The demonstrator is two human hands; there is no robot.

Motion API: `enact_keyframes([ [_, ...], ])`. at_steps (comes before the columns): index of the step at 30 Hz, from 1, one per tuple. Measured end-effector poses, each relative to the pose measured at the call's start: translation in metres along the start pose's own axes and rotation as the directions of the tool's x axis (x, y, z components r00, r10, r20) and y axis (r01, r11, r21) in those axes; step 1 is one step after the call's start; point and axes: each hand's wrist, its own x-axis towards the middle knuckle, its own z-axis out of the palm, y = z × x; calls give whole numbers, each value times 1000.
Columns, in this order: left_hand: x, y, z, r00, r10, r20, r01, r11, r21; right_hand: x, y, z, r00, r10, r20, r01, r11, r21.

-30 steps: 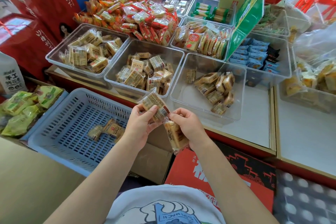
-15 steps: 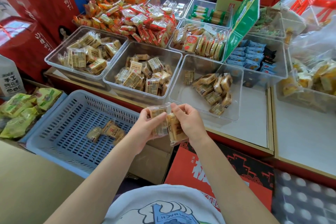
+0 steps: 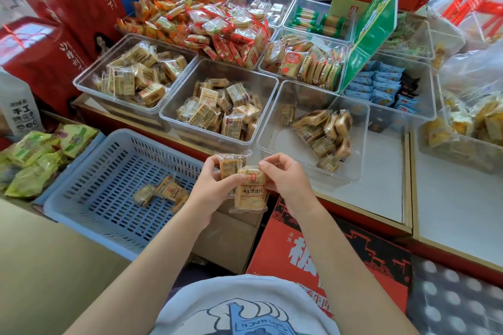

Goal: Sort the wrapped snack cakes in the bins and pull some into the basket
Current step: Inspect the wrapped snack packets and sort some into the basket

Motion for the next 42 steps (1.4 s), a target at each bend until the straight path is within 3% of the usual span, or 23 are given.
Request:
enact_keyframes([
  [7, -3, 4, -1, 998, -59, 11, 59, 998, 30, -4, 3, 8, 995, -88, -38, 87, 996, -27],
  [16, -4, 6, 9, 997, -68, -26, 68, 998, -6, -9, 3, 5, 996, -78, -40, 81, 995, 64],
  [23, -9, 4, 11, 975, -117, 191, 117, 993, 13, -9, 0, 4, 994, -54, -96, 64, 992, 112],
  [30, -7, 10, 11, 990, -93, 105, 96, 995, -20, -9, -6, 5, 996, -86, -26, 88, 992, 96],
  [36, 3, 5, 7, 979, -196, -55, 196, 981, 6, -8, -2, 10, 996, -91, -1, 91, 992, 84],
  [42, -4, 9, 5, 969, -156, 191, 144, 987, 73, 1, -4, 9, 988, -48, -146, 64, 992, 109],
])
